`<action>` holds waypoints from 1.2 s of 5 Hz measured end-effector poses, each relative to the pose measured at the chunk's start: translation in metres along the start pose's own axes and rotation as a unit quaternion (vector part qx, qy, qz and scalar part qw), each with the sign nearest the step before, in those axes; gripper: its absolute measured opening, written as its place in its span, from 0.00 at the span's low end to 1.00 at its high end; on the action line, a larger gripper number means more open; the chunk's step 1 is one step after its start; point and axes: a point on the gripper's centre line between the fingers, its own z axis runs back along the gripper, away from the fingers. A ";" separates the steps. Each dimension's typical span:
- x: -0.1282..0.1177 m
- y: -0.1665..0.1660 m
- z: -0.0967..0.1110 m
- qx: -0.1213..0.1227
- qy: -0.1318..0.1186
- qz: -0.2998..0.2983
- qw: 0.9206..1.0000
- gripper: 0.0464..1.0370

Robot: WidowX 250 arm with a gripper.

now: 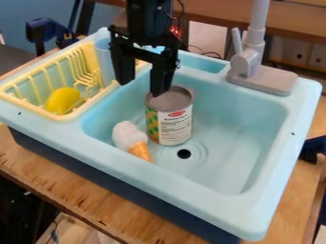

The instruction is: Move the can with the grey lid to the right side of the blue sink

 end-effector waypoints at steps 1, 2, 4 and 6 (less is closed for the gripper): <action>0.004 0.000 -0.008 -0.003 0.010 0.006 1.000 0.97; 0.008 -0.001 -0.013 -0.009 0.016 0.004 1.000 0.97; 0.015 -0.005 -0.016 -0.040 -0.003 -0.007 0.999 0.97; 0.020 -0.003 -0.017 -0.082 -0.024 -0.026 0.996 0.97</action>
